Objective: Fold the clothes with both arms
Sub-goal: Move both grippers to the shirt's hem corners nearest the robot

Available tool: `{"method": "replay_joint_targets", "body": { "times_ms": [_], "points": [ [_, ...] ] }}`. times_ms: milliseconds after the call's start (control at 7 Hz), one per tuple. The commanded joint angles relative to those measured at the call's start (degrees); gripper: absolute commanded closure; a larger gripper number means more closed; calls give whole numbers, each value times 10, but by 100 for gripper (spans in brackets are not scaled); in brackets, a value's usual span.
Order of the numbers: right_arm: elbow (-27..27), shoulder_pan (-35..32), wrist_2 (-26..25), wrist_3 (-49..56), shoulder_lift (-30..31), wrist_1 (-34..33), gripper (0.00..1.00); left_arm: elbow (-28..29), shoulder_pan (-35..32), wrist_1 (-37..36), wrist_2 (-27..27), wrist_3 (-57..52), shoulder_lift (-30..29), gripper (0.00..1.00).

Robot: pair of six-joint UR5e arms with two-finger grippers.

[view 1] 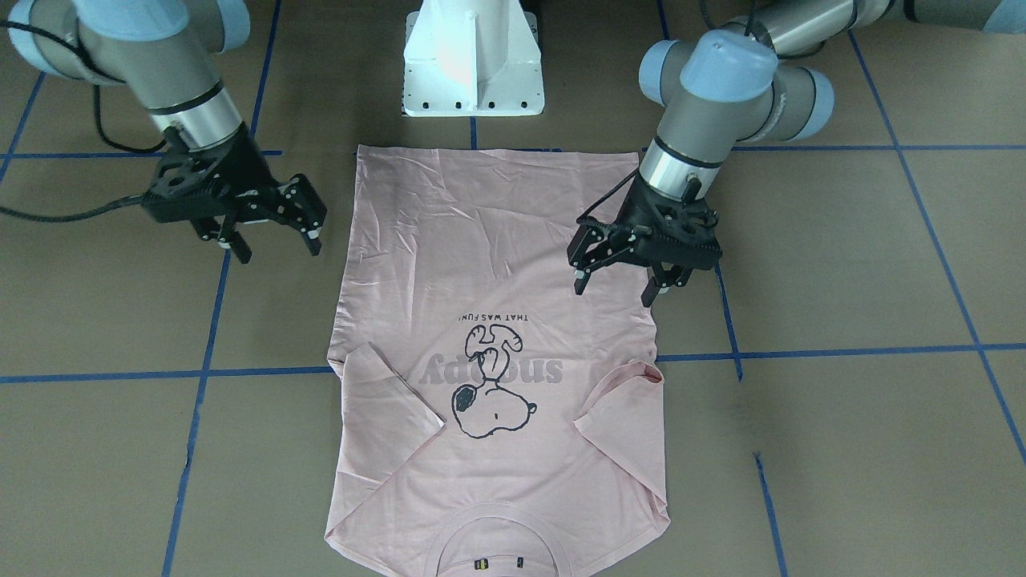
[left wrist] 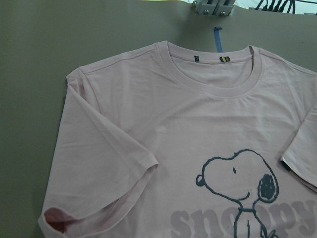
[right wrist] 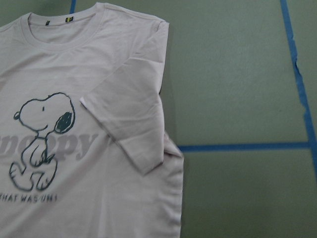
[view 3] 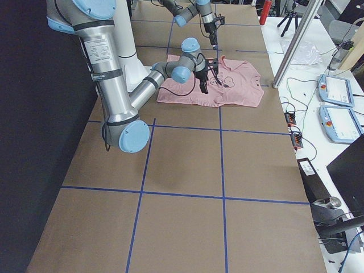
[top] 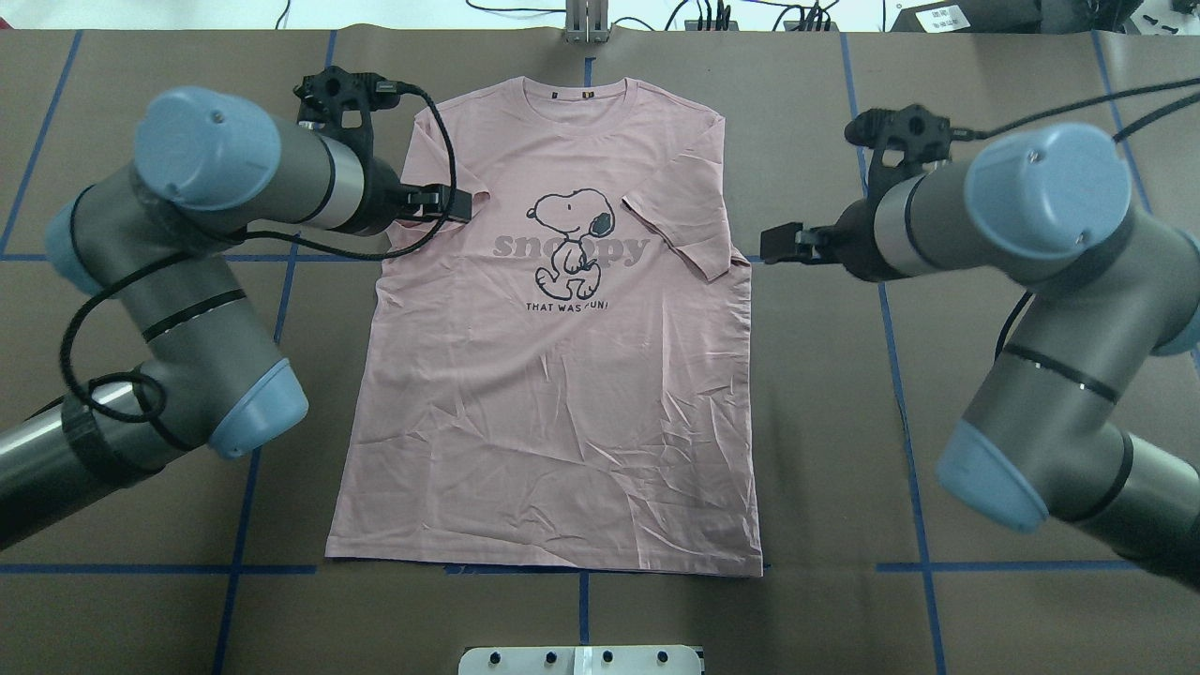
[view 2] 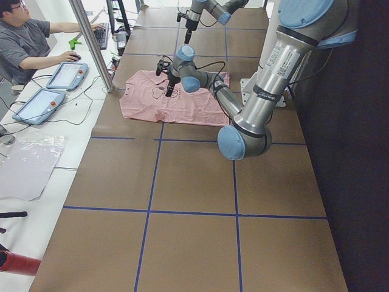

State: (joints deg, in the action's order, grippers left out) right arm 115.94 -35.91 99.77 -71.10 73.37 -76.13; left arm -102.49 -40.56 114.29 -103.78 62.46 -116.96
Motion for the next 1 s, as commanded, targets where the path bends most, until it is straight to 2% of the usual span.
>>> {"method": "replay_joint_targets", "body": {
  "times_ms": [0,143,429,714,857],
  "points": [
    [81,170,-138,-122,65,-2,2,-138,48,-3,3,6,124,0],
    [92,236,-195,-184,77,-9,9,-172,73,1,6,36,169,0],
    [102,318,-270,-243,78,-69,12,-184,203,0,113,171,208,0],
    [101,331,-275,-256,78,-70,12,-177,275,-1,166,243,246,15],
    [101,331,-282,-256,78,-70,12,-176,294,0,168,254,259,19]
  ]
}}
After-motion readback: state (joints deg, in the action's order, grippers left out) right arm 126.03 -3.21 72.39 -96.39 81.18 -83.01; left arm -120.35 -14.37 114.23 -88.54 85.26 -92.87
